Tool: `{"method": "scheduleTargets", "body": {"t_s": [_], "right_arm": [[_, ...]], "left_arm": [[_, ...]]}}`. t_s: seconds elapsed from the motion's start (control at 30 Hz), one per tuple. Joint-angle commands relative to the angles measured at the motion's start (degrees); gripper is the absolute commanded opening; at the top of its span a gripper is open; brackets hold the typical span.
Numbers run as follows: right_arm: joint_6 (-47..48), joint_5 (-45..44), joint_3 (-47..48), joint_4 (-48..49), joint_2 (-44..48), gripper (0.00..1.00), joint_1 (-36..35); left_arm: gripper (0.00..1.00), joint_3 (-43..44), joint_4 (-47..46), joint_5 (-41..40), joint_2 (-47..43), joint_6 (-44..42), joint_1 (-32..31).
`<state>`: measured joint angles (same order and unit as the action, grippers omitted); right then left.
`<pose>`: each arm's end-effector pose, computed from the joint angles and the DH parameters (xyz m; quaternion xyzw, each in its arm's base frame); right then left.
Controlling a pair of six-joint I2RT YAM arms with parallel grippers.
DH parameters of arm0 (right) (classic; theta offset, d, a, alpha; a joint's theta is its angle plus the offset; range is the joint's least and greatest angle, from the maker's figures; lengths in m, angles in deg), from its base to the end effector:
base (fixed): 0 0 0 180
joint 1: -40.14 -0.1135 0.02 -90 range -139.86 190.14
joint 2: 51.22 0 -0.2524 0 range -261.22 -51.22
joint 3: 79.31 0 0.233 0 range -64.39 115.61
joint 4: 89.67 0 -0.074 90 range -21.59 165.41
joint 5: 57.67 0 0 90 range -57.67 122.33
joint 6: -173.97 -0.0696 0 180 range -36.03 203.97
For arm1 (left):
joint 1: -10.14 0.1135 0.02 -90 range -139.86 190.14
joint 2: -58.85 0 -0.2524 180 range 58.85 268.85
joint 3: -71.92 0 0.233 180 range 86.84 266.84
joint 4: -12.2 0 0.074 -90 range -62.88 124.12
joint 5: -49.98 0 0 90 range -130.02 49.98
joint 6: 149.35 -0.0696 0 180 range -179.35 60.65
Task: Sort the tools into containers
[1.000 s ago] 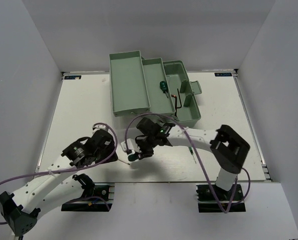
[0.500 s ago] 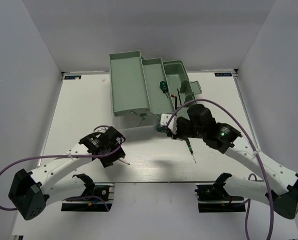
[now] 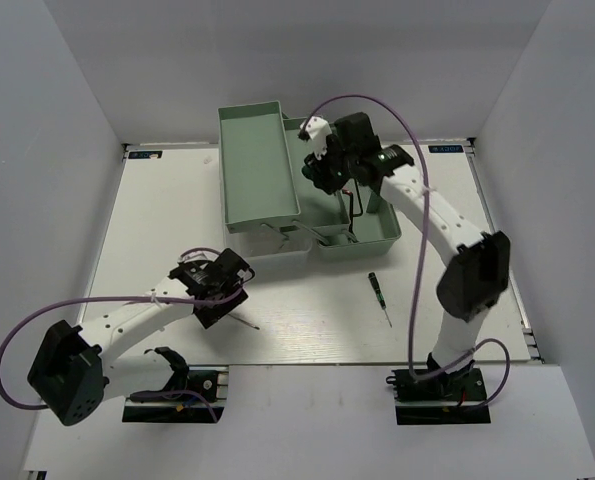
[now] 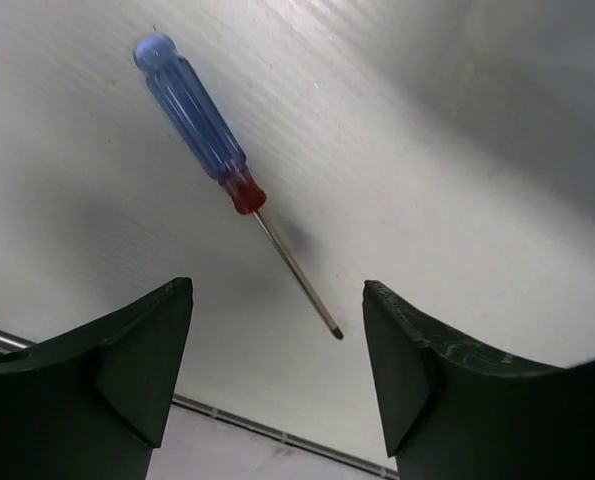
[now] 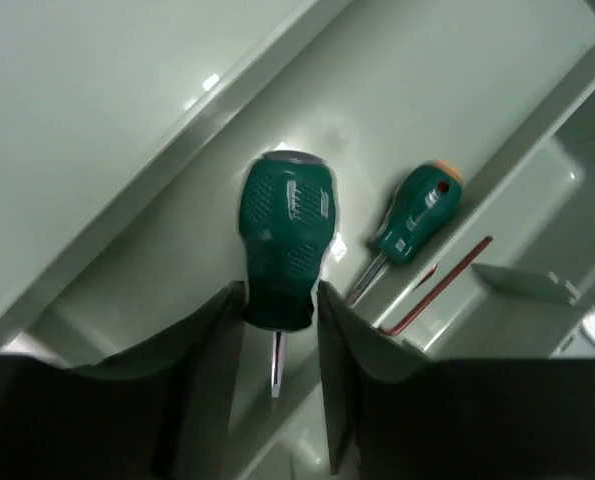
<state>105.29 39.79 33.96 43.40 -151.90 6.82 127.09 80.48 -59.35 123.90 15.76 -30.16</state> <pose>0.3395 0.2340 0.3316 -0.4320 0.7701 0.1059 0.4573 0.1459 -0.0935 0.1657 -0.3098 0.9305 0.0033 0.1955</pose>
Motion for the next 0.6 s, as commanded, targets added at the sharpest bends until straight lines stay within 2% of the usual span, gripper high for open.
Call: {"method": "scheduleTargets", "body": {"t_s": [0.0, 0.03, 0.07, 0.13, 0.27, 0.3, 0.37, 0.4, 0.47, 0.57], "right_arm": [[-5.9, 5.0, 12.6, -10.8, -5.8, 0.42, 1.8], [-6.7, 6.9, 15.4, -11.8, -7.5, 0.56, 2.2], [-7.0, 7.6, 15.3, -12.2, -7.3, 0.58, 2.8], [-7.8, 9.4, 12.5, -10.4, -3.7, 0.58, 3.8], [-8.1, 12.4, 4.1, -6.6, 3.9, 0.58, 7.4], [-8.3, 13.5, -1.3, -6.1, 6.7, 0.60, 7.7], [-8.0, 14.4, -5.3, -4.3, 12.6, 0.60, 10.0], [-7.8, 14.6, -11.5, -3.7, 13.7, 0.60, 10.6], [-6.8, 15.0, -16.4, -4.3, 17.8, 0.60, 12.6], [-5.6, 16.1, -24.5, -5.7, 21.0, 0.58, 14.4]], "left_arm": [[0.79, -0.4, -1.3, -4.8, -0.2, 1.2, 0.9], [0.79, -1.0, -1.3, -4.8, 0.6, 1.2, 1.5], [0.79, -1.0, -1.3, -4.8, 1.2, 1.2, 2.1], [0.79, -1.7, -1.9, -4.8, 3.1, 1.2, 2.1], [0.71, -3.5, -4.3, -4.8, 6.0, 1.2, 2.6], [0.70, -3.5, -5.9, -4.8, 6.6, 1.2, 3.2], [0.69, -4.1, -7.4, -4.8, 8.6, 1.2, 3.8], [0.69, -4.1, -9.0, -4.8, 9.3, 1.2, 3.8], [0.65, -4.1, -10.2, -4.1, 11.0, 0.7, 4.4], [0.45, -3.6, -10.8, -3.0, 14.2, 0.1, 5.0]]}}
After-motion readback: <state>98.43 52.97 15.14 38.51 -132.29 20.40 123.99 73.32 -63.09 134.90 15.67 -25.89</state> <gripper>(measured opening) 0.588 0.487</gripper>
